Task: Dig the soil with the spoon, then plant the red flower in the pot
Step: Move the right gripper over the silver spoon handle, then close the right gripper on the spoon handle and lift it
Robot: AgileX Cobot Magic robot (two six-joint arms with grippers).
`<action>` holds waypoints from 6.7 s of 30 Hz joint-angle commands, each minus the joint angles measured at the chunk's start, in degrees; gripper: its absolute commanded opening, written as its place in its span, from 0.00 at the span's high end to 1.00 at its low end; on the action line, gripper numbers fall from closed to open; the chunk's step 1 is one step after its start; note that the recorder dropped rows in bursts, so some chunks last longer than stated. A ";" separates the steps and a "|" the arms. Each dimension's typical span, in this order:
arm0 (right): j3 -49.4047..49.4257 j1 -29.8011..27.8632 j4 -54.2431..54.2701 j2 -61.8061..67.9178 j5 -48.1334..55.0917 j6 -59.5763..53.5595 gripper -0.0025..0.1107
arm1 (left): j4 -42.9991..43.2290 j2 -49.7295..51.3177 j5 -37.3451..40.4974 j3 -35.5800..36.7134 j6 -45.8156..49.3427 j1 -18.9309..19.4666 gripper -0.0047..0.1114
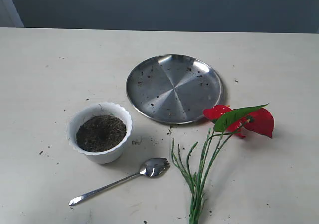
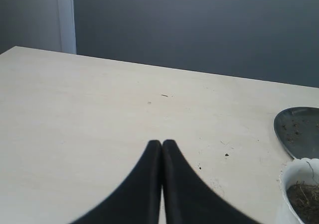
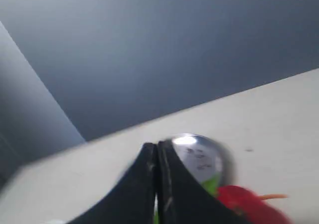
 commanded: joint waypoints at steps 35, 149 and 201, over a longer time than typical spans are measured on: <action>-60.26 21.59 -27.31 67.29 43.22 -38.18 0.81 | -0.50 -0.28 0.08 0.22 -0.34 -0.14 0.96; -101.71 71.47 -80.48 125.03 42.63 -0.45 0.61 | -0.50 -0.28 0.08 0.22 -0.34 -0.14 0.96; -102.01 73.46 -81.72 134.01 38.50 2.28 0.98 | -0.50 -0.28 0.08 0.22 -0.34 -0.14 0.96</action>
